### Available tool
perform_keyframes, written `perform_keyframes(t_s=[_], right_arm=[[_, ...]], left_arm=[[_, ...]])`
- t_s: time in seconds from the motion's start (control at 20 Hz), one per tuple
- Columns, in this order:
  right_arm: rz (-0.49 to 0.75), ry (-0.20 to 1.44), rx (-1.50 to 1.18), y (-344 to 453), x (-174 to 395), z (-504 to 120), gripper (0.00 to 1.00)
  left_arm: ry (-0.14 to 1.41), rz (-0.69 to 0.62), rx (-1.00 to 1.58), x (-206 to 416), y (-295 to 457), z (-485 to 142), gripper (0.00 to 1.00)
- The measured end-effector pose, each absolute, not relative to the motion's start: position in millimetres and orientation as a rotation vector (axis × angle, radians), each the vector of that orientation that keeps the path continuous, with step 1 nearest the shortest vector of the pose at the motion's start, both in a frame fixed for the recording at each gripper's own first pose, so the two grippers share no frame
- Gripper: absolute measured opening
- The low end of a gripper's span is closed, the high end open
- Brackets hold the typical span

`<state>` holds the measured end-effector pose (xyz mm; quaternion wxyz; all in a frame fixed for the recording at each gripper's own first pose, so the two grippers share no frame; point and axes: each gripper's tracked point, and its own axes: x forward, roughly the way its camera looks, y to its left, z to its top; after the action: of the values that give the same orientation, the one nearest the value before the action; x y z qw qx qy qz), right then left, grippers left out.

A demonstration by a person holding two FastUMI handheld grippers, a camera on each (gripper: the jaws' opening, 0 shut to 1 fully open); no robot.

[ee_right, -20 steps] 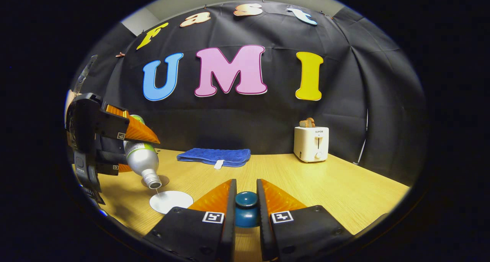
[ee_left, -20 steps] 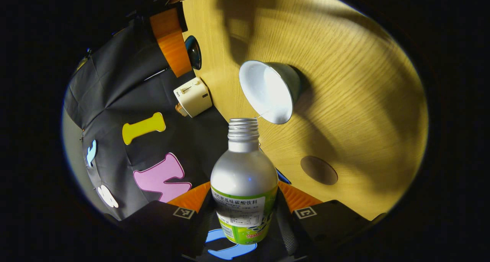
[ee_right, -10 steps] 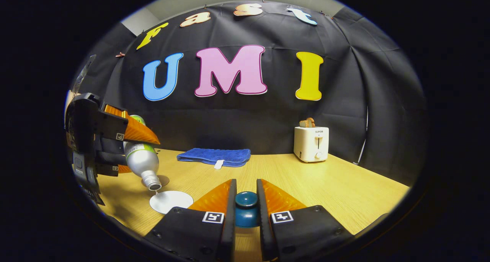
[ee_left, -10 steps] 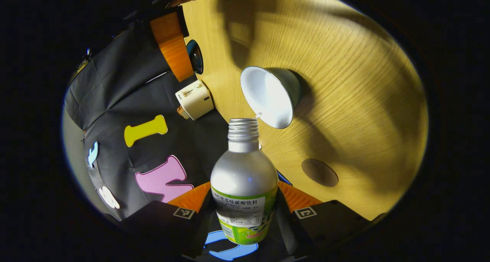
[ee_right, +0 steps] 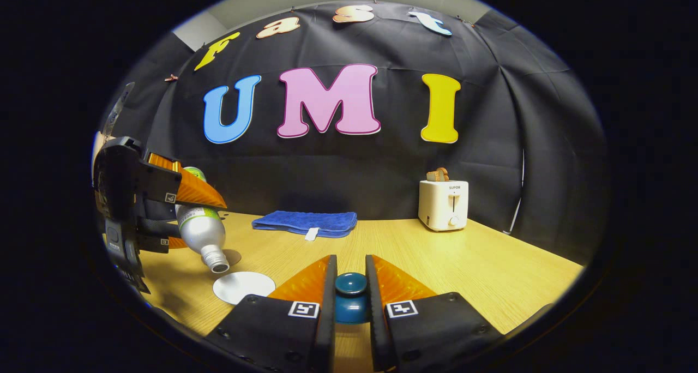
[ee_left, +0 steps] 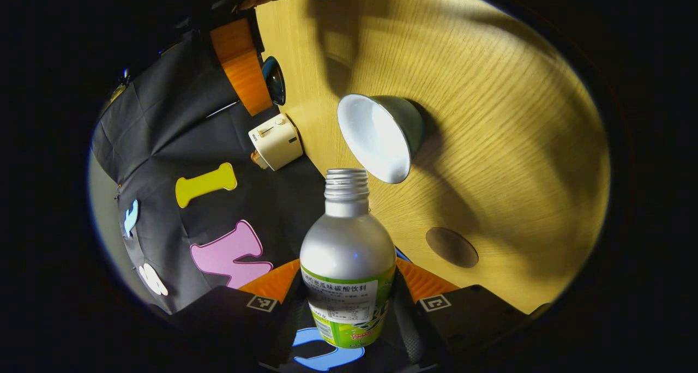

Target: Open the teacup lid with one hand, grasp the water bottle and pour water into the teacup with the other hand; after pouring, place the water bottle on the coaster and then close the teacup lid.

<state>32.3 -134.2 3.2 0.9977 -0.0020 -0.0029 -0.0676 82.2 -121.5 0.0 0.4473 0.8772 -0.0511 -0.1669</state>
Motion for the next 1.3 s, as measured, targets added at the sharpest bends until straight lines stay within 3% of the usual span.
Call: perform_keyframes(t_s=[0.2, 0.35, 0.7, 0.95, 1.0, 1.05, 1.3], right_arm=[[-0.135, -0.006, -0.004, -134, 32, 3, 0.3], [-0.135, -0.006, -0.004, -134, 32, 4, 0.3], [-0.135, -0.006, -0.004, -134, 32, 3, 0.3], [-0.14, -0.006, -0.004, -135, 33, 4, 0.3], [-0.14, -0.006, -0.005, -135, 33, 4, 0.35], [-0.14, -0.006, -0.005, -135, 33, 4, 0.3], [-0.14, -0.006, -0.005, -135, 33, 4, 0.3]], left_arm=[[-0.193, -0.398, 2.05, 81, -131, 5, 0.78], [-0.263, -0.31, 1.846, 78, -133, 23, 0.78], [-0.36, -0.073, 1.09, 63, -96, 99, 0.78], [-0.245, -0.08, 0.442, 105, -61, 114, 0.78], [-0.226, -0.106, 0.33, 116, -57, 109, 0.78], [-0.203, -0.126, 0.24, 123, -49, 101, 0.78], [-0.096, -0.167, -0.017, 159, -36, 68, 0.78]])
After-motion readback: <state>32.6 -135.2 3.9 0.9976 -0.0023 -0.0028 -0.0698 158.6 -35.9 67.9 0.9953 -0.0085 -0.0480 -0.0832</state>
